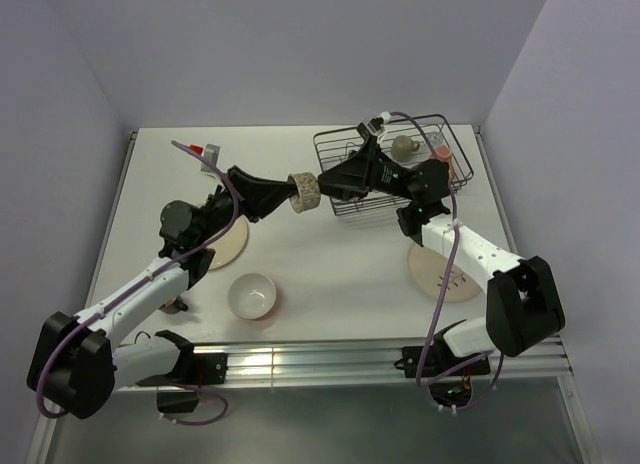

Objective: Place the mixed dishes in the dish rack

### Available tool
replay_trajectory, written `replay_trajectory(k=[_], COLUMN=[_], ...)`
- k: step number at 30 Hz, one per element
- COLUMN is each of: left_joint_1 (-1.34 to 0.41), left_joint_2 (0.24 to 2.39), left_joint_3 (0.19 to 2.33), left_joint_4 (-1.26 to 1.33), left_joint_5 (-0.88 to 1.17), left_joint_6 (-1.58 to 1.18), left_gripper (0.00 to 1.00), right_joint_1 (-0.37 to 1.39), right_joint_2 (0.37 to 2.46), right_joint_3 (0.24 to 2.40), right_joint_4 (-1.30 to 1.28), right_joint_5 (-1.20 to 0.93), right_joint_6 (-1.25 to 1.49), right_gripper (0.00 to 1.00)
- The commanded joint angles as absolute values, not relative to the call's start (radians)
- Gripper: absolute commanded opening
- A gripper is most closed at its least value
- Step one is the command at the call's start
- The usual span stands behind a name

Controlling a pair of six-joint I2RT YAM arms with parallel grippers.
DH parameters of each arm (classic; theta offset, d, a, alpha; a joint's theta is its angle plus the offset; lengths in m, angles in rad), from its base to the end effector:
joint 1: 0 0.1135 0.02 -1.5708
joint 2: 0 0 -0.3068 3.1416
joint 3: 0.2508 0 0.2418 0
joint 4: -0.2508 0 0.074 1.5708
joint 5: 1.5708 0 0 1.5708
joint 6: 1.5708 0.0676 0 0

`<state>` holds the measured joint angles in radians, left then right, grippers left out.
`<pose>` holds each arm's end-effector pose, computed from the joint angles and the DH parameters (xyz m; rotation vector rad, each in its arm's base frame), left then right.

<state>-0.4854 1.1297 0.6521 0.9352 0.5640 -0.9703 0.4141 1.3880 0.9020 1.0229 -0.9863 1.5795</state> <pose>0.1974 -0.1450 0.3945 0.2588 1.3221 -1.5700 0.2474 0.1703 0.4158 -0.2879 1.6323 2.1306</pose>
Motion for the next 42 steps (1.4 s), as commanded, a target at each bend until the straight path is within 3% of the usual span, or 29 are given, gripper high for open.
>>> replay_trajectory(k=[1,8,28,30,33,34,35,37,39,42], left_joint_1=[-0.492,-0.491,-0.479,-0.477,-0.476,-0.474,-0.472,-0.468,-0.463,-0.454], left_joint_2=[1.126,1.126,1.109,1.114,1.114,1.114,1.112,1.106,1.091,1.06], left_joint_3=[0.684,0.664,0.621,0.617,0.611,0.609,0.607,0.603,0.6,0.6], left_joint_4=[1.077,1.126,1.086,1.098,1.108,1.108,1.108,1.1,1.074,1.017], left_joint_5=[0.598,0.6,0.646,0.646,0.647,0.646,0.646,0.632,0.627,0.612], left_joint_6=[-1.02,-1.052,-1.031,-1.04,-1.046,-1.048,-1.051,-1.051,-1.043,-1.023], left_gripper=[0.0,0.0,0.0,0.0,0.0,0.02,0.05,0.19,0.27,0.49], right_joint_1=[0.465,0.495,0.541,0.543,0.543,0.543,0.542,0.54,0.535,0.517], right_joint_2=[1.394,1.408,1.416,1.416,1.422,1.43,1.43,1.433,1.431,1.43], right_joint_3=[0.969,1.0,1.048,1.045,1.042,1.042,1.042,1.04,1.04,1.037], right_joint_4=[1.037,0.844,0.658,0.666,0.706,0.715,0.73,0.733,0.732,0.726], right_joint_5=[-0.989,-1.026,-1.115,-1.115,-1.123,-1.126,-1.127,-1.132,-1.137,-1.149], right_joint_6=[1.569,1.431,1.221,1.23,1.252,1.259,1.264,1.258,1.238,1.198], right_gripper=[0.79,0.79,0.79,0.71,0.45,0.32,0.27,0.15,0.08,0.03])
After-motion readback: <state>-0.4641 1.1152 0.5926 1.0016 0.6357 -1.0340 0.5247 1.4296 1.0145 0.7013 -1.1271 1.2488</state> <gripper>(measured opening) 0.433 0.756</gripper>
